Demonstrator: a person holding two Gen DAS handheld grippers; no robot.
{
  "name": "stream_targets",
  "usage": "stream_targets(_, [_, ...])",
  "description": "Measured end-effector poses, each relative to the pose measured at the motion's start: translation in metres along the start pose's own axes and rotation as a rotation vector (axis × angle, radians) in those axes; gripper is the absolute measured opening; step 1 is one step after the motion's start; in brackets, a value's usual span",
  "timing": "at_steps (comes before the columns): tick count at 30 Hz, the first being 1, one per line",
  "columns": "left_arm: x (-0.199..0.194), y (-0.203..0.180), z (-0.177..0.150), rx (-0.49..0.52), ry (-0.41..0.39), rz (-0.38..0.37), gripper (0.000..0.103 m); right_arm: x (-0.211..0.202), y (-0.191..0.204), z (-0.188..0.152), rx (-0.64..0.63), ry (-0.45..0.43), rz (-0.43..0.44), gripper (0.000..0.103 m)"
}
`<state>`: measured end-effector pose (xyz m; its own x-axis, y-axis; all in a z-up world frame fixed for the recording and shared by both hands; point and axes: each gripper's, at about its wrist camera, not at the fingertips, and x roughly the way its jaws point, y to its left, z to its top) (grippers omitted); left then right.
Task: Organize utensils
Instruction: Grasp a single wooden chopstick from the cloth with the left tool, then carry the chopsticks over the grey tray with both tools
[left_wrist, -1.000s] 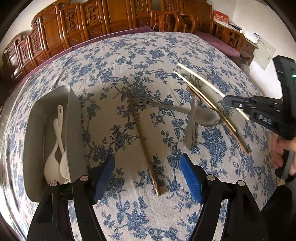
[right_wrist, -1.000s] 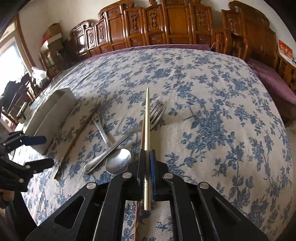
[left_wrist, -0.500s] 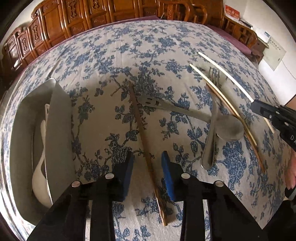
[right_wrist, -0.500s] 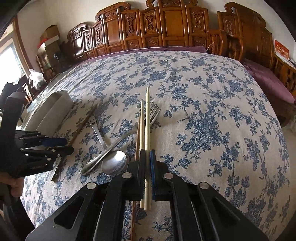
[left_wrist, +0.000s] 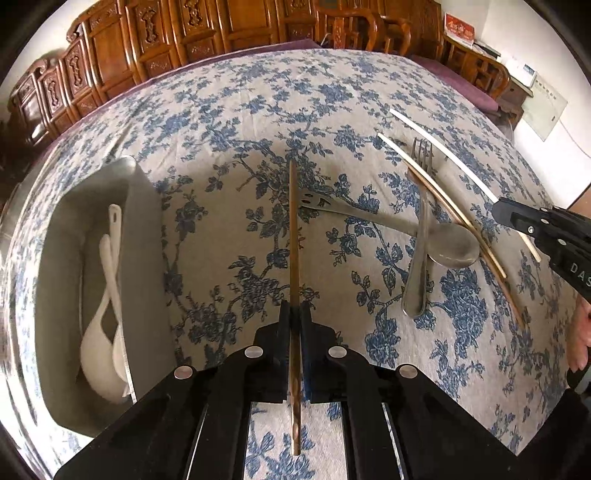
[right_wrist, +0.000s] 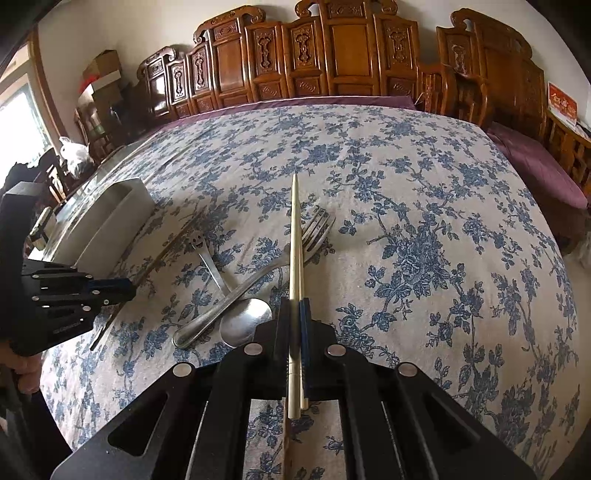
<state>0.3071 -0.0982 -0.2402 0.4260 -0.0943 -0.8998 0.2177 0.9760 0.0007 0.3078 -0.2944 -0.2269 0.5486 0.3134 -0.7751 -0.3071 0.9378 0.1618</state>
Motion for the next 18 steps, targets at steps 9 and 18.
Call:
stream_targets(9, [-0.036, 0.003, 0.002, 0.018, -0.069, 0.004, 0.004, -0.018, 0.021, 0.006, -0.017, -0.03, 0.001, 0.006])
stream_targets(18, [-0.072, 0.021, 0.003, 0.018, -0.126, 0.005, 0.004, -0.042, 0.066, 0.018, -0.074, -0.076, 0.051, 0.006])
